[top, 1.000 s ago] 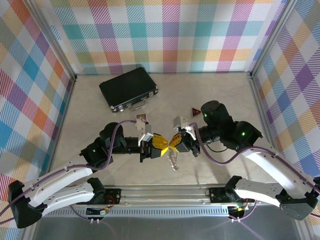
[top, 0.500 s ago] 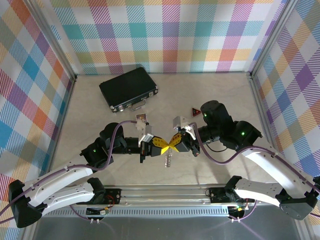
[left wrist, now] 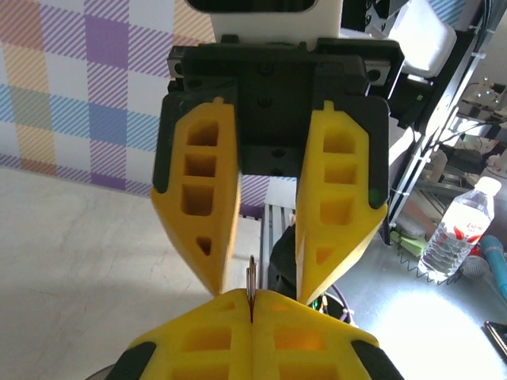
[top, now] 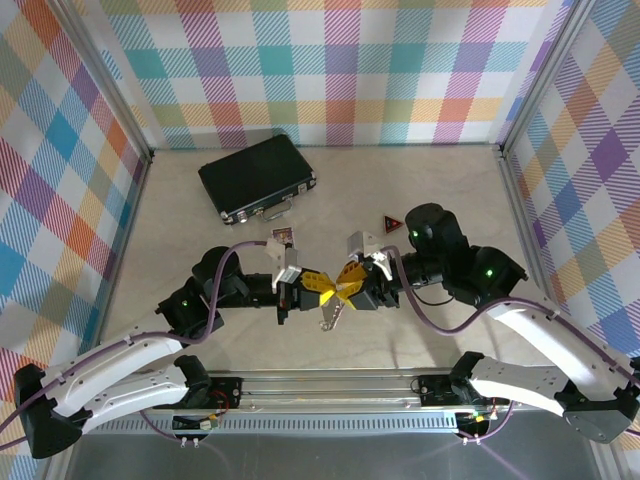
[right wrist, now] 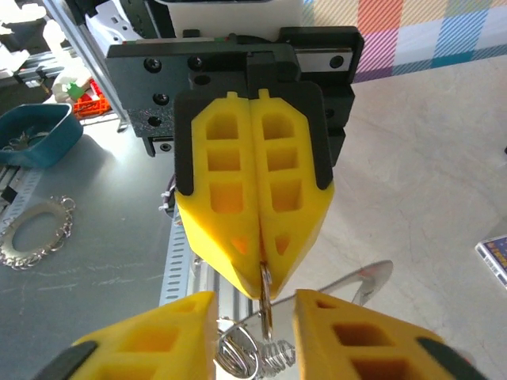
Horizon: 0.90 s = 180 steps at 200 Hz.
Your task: Put the keys on the keyring
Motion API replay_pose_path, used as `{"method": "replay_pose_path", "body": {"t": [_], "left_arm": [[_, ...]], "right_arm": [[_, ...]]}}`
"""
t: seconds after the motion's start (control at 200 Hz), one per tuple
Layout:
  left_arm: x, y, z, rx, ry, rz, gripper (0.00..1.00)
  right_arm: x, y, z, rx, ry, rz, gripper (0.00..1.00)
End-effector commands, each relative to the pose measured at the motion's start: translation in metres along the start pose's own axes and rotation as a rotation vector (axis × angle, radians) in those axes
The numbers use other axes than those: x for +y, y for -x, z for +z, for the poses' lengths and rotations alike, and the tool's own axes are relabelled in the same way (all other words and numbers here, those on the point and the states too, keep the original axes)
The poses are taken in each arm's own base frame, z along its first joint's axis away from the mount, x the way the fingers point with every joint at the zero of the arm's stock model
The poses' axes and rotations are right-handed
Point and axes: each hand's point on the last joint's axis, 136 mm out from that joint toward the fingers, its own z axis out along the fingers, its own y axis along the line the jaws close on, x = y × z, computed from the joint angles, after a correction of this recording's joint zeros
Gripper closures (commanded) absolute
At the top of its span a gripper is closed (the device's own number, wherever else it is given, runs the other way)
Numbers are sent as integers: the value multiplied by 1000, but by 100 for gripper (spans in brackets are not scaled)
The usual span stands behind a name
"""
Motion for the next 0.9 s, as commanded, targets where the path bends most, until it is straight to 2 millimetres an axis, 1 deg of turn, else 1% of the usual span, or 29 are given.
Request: {"method": "replay_pose_path", "body": {"t": [0.0,0.105,0.285,0.335,0.35,0.405,0.52,0.64,0.79,0.895], "left_arm": [[-8,18,-7,-84,-8,60,100],[-14,23,-15,-131,-17,89,100],[-26,31,-20,-186,-68,117,100],[-27,33,-21,-195,-71,118,100],[-27,34,-21,-200,-72,120,100],[-28,36,-23,-217,-69,125,100],[-28,38,-25,-239,-63,137,100],[-28,38,-25,-249,-68,143,100],[-28,37,-25,-257,-68,154,100],[-25,32,-22,-234,-60,160,100]], "right_arm": [[-4,12,-4,-63,-50,6,65],[-3,16,-11,-117,-77,4,63],[10,20,-14,-166,-20,-8,66],[15,21,-14,-181,10,-22,66],[18,21,-15,-187,24,3,66],[21,23,-15,-221,41,0,65],[19,21,-11,-234,54,17,64],[18,24,-7,-266,78,25,63],[22,26,-11,-290,79,6,63],[23,28,-12,-298,85,5,63]]}}
